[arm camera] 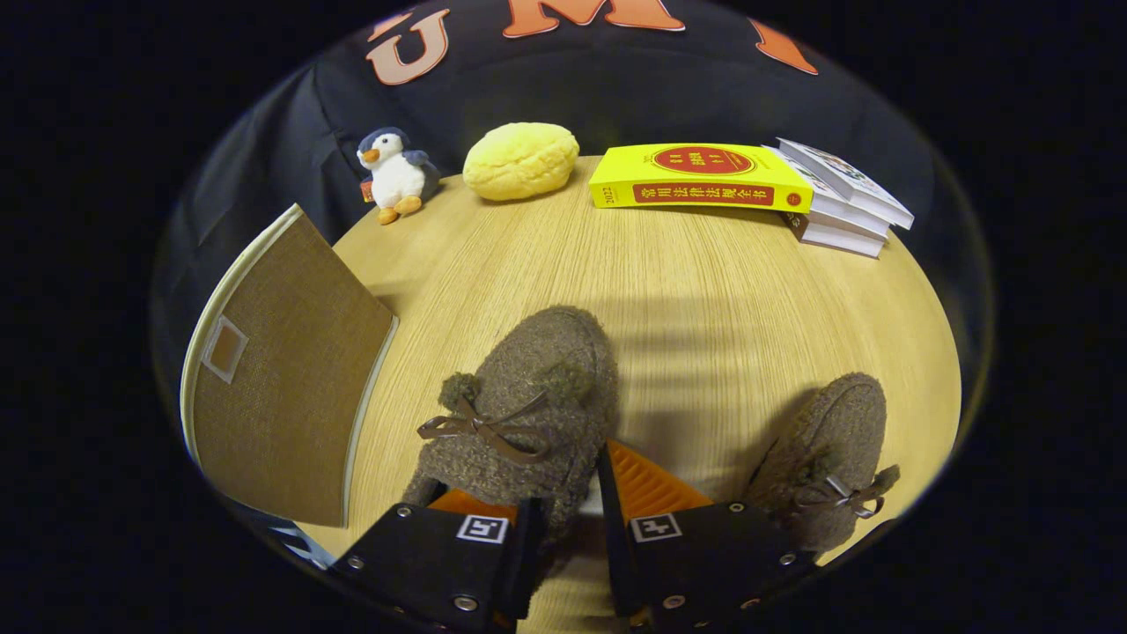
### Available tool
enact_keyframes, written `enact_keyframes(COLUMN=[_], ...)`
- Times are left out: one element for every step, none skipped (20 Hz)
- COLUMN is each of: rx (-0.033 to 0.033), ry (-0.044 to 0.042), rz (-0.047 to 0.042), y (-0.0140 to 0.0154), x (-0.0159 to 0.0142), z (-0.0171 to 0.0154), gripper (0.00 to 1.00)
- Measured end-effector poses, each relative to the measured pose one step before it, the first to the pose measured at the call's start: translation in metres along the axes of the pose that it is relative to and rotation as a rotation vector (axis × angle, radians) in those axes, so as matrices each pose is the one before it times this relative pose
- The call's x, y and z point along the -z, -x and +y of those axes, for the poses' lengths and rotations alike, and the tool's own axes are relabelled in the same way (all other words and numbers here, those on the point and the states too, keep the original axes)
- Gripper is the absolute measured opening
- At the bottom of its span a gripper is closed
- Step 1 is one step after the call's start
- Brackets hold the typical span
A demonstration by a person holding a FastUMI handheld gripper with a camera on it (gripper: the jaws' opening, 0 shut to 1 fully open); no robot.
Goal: Open the storage box then place both shoes into the box .Put the left shoe in first, then the right shoe, with the right side of both shoes facing outward in a uniform manner.
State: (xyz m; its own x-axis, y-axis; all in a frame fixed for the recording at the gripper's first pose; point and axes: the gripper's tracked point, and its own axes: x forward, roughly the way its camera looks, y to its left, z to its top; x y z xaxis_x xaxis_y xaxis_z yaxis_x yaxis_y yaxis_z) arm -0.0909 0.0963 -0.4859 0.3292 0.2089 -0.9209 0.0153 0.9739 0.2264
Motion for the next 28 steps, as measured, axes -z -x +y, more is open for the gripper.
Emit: enact_keyframes(rx=[-0.00452, -0.00156, 0.00299, 0.01632, 0.01524, 0.00077, -0.01198, -0.01458, -0.00811, -0.00367, -0.00758, -0.01248, -0.01723, -0.02019, -0.01763, -0.0164, -0.0157, -0.01517, -0.01696, -0.01624, -0.01553, -0.01175, -0.01107, -0.0092, -0.0104, -0.0072, -0.00591, -0.00044], ry=[0.00099, -0.00741, -0.02011, -0.02686, -0.02256, -0.01094, -0.01378, -0.0159, -0.02106, -0.02361, -0.01707, -0.00489, 0.00186, 0.00223, 0.00714, 0.01587, 0.0211, 0.01512, 0.01197, 0.00752, 0.00911, 0.00859, 0.01515, 0.01179, 0.01333, 0.00863, 0.00762, 0.00652], rz=[-0.00951, -0.00449, -0.0014, -0.00151, -0.00648, -0.00765, 0.0028, 0.00446, 0.0003, -0.00307, -0.00382, -0.00749, -0.01453, -0.01514, -0.01571, -0.01631, -0.01769, -0.01397, -0.01154, -0.00754, -0.00329, -0.00412, 0.00027, -0.00197, 0.00391, 0.00785, 0.0137, 0.0186], y=[0.00095, 0.00084, 0.00135, 0.00214, 0.00206, 0.0024, 0.00483, 0.00618, 0.00781, 0.00877, 0.00943, 0.01075, 0.01098, 0.01038, 0.00944, 0.00832, 0.00668, 0.00523, 0.00433, 0.00299, 0.00124, 0.00029, -0.00122, -0.00304, -0.00463, -0.00612, -0.00709, -0.0072], x=[0.0, -0.00013, 0.00064, -0.0012, -0.00299, -0.00369, -0.00035, -0.00246, -0.00438, -0.0059, -0.00738, -0.00877, -0.01057, -0.01086, -0.00995, -0.01134, -0.00989, -0.00961, -0.00749, -0.00762, -0.00634, -0.00544, -0.0046, -0.00241, -0.0011, 0.00114, 0.00314, 0.00603], z=[0.00012, -0.0011, -0.00198, -0.00351, -0.00174, 0.00126, 0.00418, 0.0058, 0.00504, 0.00603, 0.00932, 0.01152, 0.01391, 0.01533, 0.01583, 0.01668, 0.01606, 0.01621, 0.01654, 0.01627, 0.01596, 0.01497, 0.0141, 0.01337, 0.01286, 0.01198, 0.01123, 0.01052], gripper=[0.31, 0.28, 0.23, 0.18, 0.1, 0.06, 0.04, 0.04, 0.04, 0.04, 0.04, 0.04, 0.04, 0.04, 0.04, 0.04, 0.04, 0.04, 0.04, 0.04, 0.04, 0.04, 0.04, 0.04, 0.04, 0.04, 0.04, 0.04])
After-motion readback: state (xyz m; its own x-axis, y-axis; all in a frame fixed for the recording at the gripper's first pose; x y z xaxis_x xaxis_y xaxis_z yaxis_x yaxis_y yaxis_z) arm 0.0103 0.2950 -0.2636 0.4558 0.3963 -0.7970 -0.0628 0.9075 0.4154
